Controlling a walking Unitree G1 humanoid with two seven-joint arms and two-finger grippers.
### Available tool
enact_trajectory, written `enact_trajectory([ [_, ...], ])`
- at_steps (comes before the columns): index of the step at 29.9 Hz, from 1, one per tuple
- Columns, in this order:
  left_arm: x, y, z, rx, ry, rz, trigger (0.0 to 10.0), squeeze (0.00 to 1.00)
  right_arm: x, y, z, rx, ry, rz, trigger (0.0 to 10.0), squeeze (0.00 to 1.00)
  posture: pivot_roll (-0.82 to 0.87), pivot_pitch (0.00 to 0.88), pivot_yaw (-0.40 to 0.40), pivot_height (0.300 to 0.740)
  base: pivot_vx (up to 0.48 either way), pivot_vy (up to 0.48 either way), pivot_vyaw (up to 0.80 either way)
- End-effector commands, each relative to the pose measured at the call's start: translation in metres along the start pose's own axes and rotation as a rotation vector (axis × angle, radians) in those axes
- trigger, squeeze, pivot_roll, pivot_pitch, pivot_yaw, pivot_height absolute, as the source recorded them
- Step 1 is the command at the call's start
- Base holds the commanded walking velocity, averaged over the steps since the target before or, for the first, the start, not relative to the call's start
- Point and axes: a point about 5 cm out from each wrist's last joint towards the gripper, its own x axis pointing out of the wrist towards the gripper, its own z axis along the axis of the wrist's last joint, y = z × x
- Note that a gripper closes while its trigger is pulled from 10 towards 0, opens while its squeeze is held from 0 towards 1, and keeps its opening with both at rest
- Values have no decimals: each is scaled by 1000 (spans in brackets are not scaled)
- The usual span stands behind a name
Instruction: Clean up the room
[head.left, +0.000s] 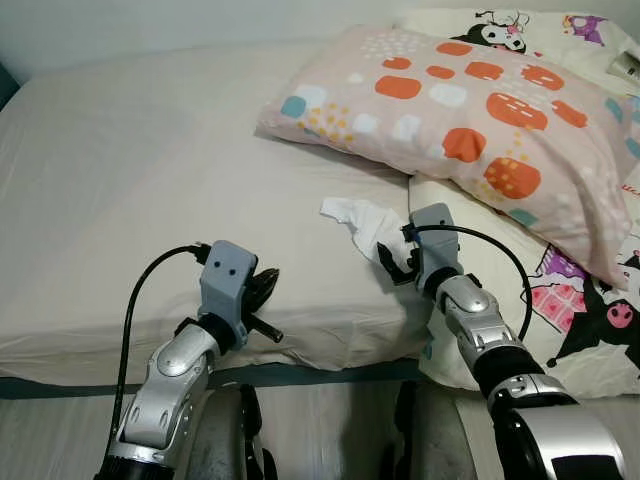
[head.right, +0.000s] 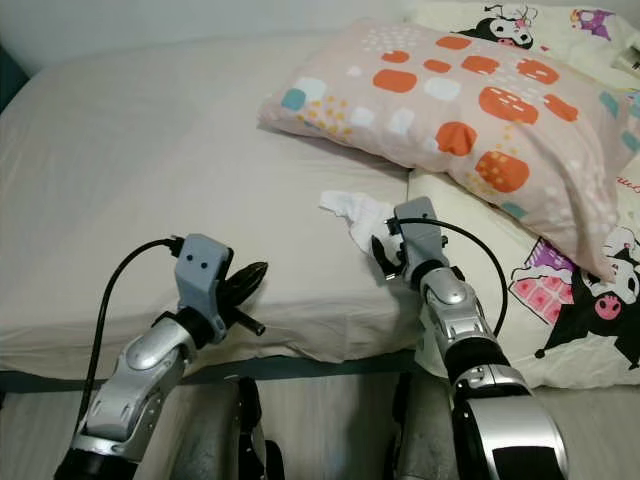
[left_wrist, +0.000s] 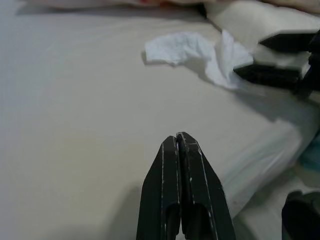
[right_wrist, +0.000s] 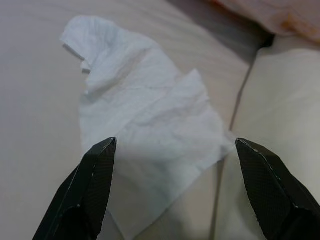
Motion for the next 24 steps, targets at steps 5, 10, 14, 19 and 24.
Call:
enact_trajectory([
  [5, -6, -12, 1, -28, 17, -59, 10000, 0, 1, -3, -4, -44, 61, 19, 10000, 1000, 190, 438, 48, 572, 0, 0, 0],
  [10, -10, -16, 3, -35, 20, -77, 10000, 0, 2, -8, -2, -49, 87, 7, 10000, 745, 196, 437, 48, 572, 0, 0, 0],
  [14, -11, -18, 4, -36, 19, -88, 10000, 0, 3, -9, -2, -42, 90, 5, 10000, 0, 200, 437, 49, 572, 0, 0, 0],
  [19, -12, -28, 12, -59, -5, -130, 10000, 0, 4, -10, 1, -25, 98, -6, 10000, 0, 213, 431, 52, 572, 0, 0, 0],
  [24, -8, -39, 22, -117, -38, -144, 10000, 0, 5, -11, 2, -3, 97, -28, 4510, 0, 214, 425, 47, 572, 0, 0, 0],
])
